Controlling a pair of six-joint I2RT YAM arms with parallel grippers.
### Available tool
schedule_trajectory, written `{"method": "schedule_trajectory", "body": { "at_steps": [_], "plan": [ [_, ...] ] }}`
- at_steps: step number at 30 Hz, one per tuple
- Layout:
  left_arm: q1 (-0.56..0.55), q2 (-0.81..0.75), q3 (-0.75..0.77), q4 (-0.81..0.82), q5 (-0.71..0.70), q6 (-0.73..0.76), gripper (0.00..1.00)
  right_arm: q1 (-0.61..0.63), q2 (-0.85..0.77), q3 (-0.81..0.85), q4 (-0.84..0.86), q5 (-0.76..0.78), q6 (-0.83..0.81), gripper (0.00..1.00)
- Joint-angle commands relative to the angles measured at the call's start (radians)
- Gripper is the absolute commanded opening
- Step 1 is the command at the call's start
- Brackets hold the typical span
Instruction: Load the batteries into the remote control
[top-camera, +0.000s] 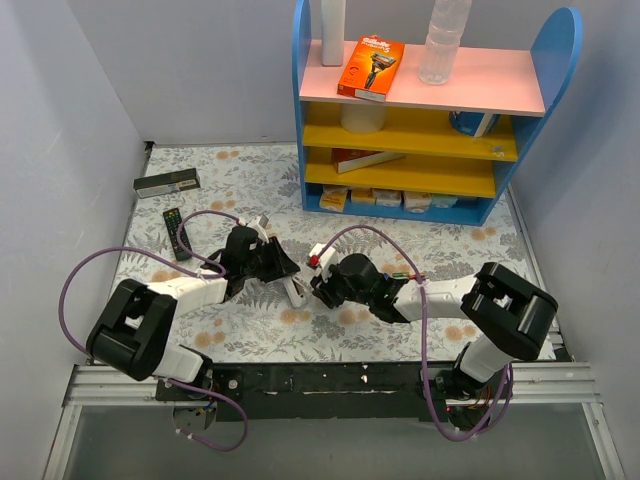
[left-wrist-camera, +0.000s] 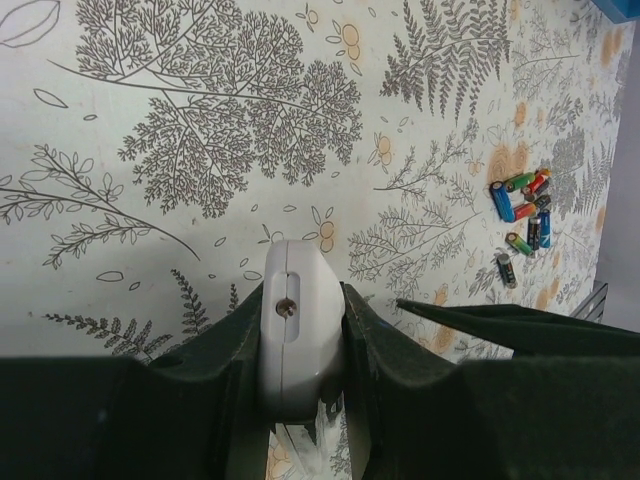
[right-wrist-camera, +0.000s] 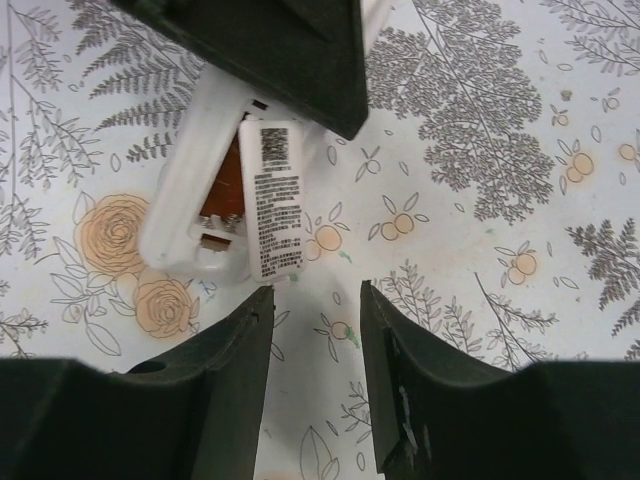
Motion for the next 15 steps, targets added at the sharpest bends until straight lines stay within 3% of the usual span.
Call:
{"method": "schedule_trajectory", "body": {
  "at_steps": [1,15],
  "plan": [
    [-0.018,-0.042,0.018,-0.073,-0.043,0.014,0.00,-0.010,-0.038,-0.010,0.106,0.049,-0.008,0.47],
    [-0.018,-0.137,-0.034,-0.102,-0.252,-0.025,0.00,-0.012,-0.110,-0.125,0.037,-0.003,-0.052,0.48]
  ]
}}
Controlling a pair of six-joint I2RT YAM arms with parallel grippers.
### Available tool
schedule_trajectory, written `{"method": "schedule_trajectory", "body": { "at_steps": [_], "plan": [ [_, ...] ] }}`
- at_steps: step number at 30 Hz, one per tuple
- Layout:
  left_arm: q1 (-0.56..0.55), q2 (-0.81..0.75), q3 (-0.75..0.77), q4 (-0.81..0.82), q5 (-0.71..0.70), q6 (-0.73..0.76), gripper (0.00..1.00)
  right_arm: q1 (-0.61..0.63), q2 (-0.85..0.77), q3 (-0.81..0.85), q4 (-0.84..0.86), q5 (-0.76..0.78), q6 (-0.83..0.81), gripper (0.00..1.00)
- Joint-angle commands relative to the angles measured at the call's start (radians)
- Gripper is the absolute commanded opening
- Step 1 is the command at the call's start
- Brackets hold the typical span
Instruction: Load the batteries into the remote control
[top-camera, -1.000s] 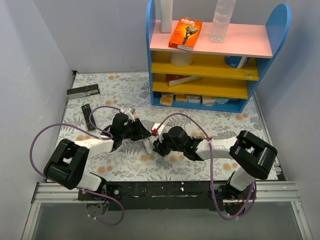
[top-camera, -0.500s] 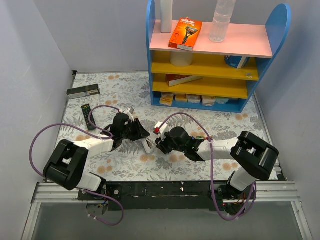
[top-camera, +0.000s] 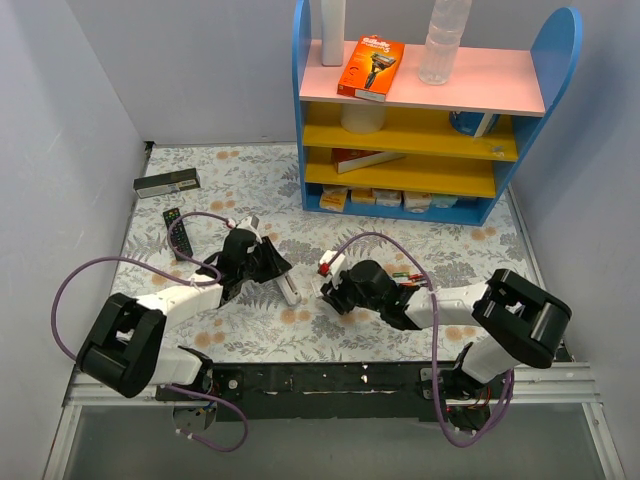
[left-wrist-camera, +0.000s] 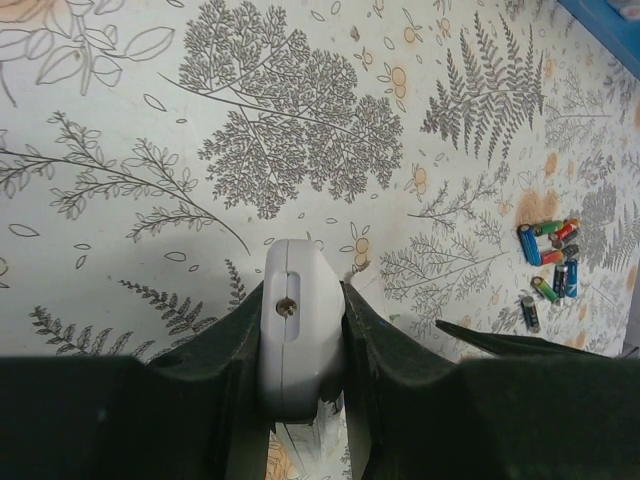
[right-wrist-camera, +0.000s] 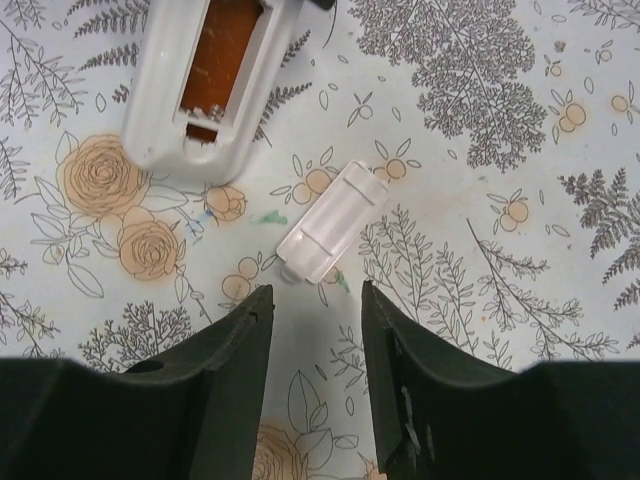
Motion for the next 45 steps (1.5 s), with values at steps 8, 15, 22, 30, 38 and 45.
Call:
{"method": "schedule_trajectory", "body": {
  "at_steps": [8,15,22,30,38,45],
  "plan": [
    [0.002,-0.154,-0.047,-0.034,-0.070,0.018,0.00,-0.014,-0.159,0.022,-0.220,0.093,0.099,0.52],
    [0.004,-0.324,-0.116,0.047,0.105,0.026,0.00,-0.041,-0.271,0.188,-0.598,0.153,0.249,0.66],
    [0.005,-0.462,-0.196,0.110,0.243,-0.020,0.00,-0.152,-0.355,0.280,-0.961,0.127,0.326,0.72],
    [0.003,-0.582,-0.264,0.119,0.283,-0.054,0.00,-0.303,-0.412,0.283,-1.191,0.127,0.378,0.60],
    [0.005,-0.697,-0.262,0.076,0.248,-0.020,0.00,-0.422,-0.362,0.271,-1.199,0.078,0.393,0.53],
    [0.005,-0.780,-0.241,-0.005,0.254,0.046,0.00,-0.514,-0.280,0.283,-1.202,0.128,0.445,0.36]
  ]
}}
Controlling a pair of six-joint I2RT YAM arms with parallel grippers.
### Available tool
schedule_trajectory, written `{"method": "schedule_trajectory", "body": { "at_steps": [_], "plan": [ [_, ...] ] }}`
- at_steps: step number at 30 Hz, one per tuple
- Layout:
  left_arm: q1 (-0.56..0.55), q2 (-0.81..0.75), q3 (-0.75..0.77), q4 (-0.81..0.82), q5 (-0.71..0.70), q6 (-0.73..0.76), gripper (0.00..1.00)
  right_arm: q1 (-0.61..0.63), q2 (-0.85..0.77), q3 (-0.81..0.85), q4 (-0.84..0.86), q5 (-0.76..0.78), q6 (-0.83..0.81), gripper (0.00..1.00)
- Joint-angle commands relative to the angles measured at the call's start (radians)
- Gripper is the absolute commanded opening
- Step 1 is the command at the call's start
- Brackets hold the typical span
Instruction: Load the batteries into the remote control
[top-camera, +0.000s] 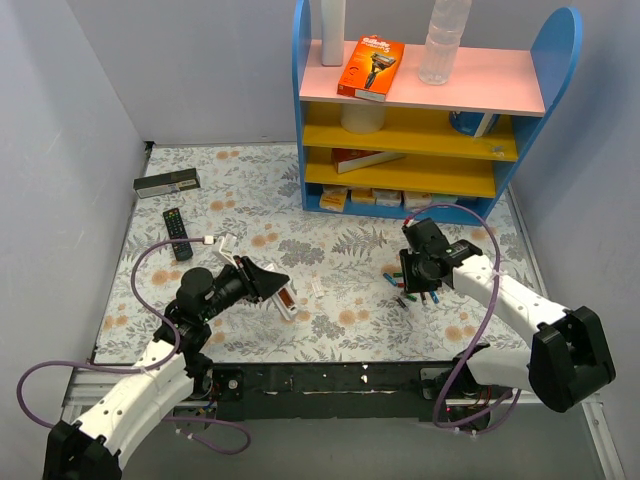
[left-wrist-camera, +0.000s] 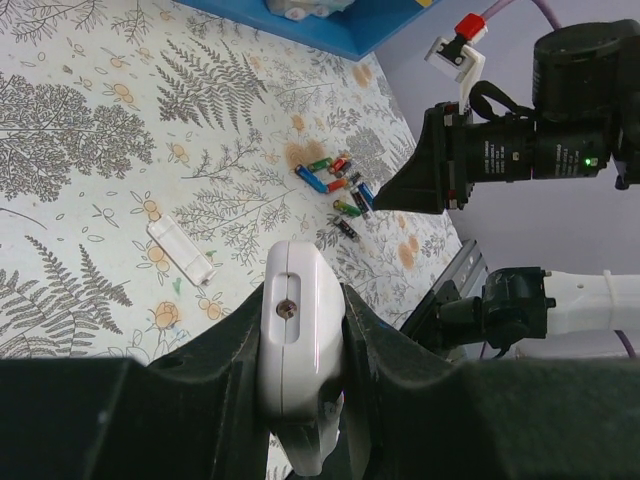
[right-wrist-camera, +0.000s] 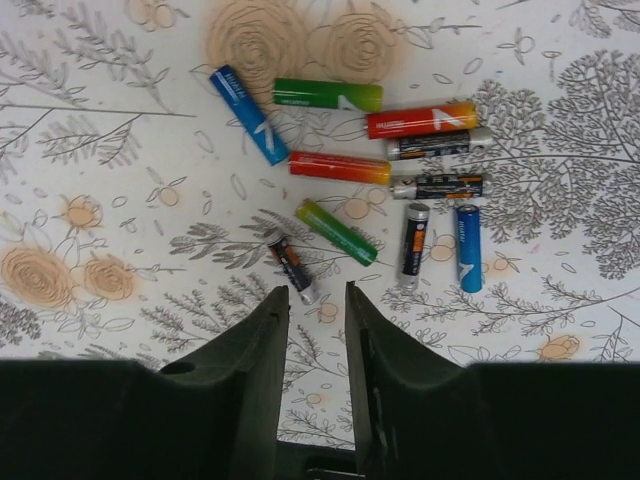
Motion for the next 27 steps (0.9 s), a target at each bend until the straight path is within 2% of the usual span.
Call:
{"method": "schedule_trajectory", "body": {
  "at_steps": [1,8,15,27],
  "plan": [
    [0.004,-0.038,0.026,-0.063,0.013,0.062,0.00,-0.061,0.035,0.034,-0.011,0.033,0.047,0.32],
    [0.002,-0.029,0.031,-0.062,0.104,0.092,0.00,-0.114,0.064,0.030,-0.006,0.057,0.046,0.29],
    [0.004,-0.034,0.033,-0.054,0.058,0.121,0.00,-0.119,0.075,0.016,0.032,-0.020,-0.057,0.28],
    [0.002,0.112,0.086,-0.039,0.053,0.170,0.00,-0.119,0.121,0.046,0.027,-0.062,-0.128,0.31]
  ]
}}
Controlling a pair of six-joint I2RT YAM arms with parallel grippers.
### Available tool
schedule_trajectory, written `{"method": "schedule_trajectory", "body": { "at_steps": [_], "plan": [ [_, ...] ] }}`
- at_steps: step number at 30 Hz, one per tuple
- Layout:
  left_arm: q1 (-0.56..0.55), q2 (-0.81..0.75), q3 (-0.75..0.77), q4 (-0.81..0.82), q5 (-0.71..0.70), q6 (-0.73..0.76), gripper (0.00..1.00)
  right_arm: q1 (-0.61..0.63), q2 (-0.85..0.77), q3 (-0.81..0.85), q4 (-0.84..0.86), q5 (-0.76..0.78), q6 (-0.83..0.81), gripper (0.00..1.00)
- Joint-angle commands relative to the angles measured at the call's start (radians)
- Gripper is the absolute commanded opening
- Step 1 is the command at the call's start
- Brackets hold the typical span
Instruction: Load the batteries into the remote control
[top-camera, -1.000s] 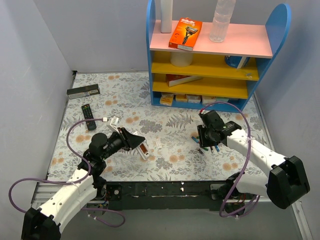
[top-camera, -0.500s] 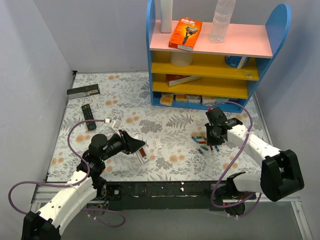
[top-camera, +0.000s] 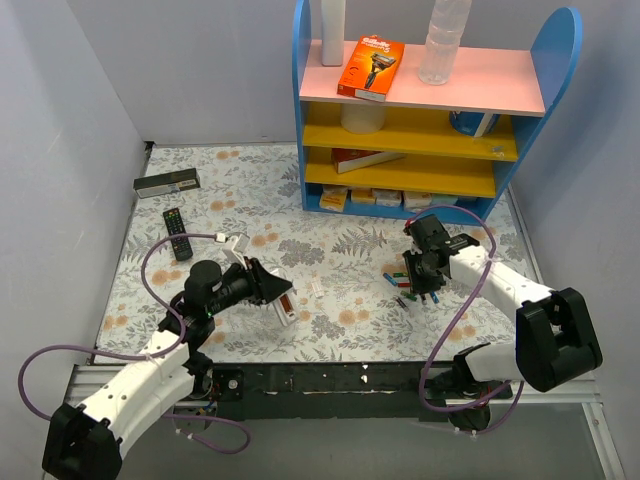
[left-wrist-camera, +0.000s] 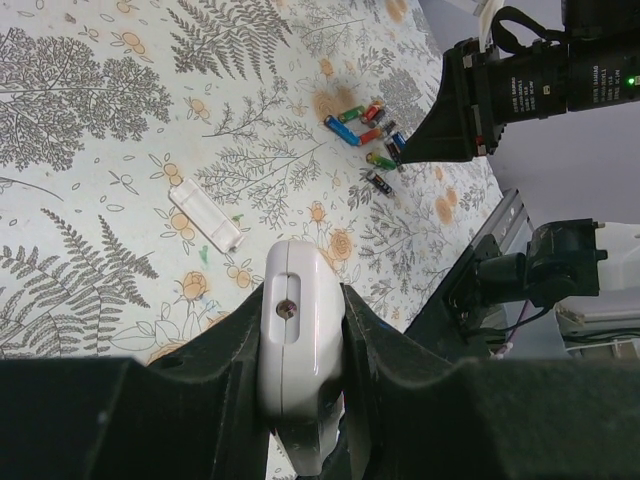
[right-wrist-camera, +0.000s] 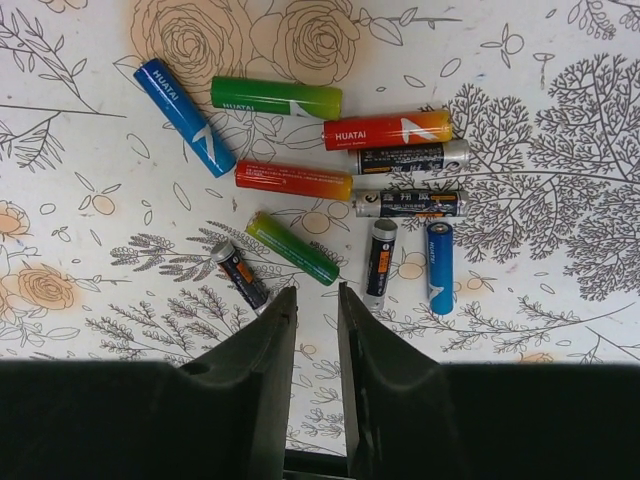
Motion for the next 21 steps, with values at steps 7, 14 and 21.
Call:
{"method": "schedule_trajectory", "body": {
  "at_steps": [7,14,21],
  "plan": [
    [0.002,0.126,0.100,0.041,0.006,0.116,0.00,-0.003,0.021,0.086,0.041,-0.040,-0.038,0.35],
    [0.002,0.139,0.081,0.055,-0.025,0.136,0.00,-0.003,0.079,0.137,0.038,0.015,0.099,0.36],
    [0.002,0.153,0.075,0.081,-0.042,0.138,0.00,0.015,0.159,0.200,0.075,-0.047,0.016,0.38]
  ]
}}
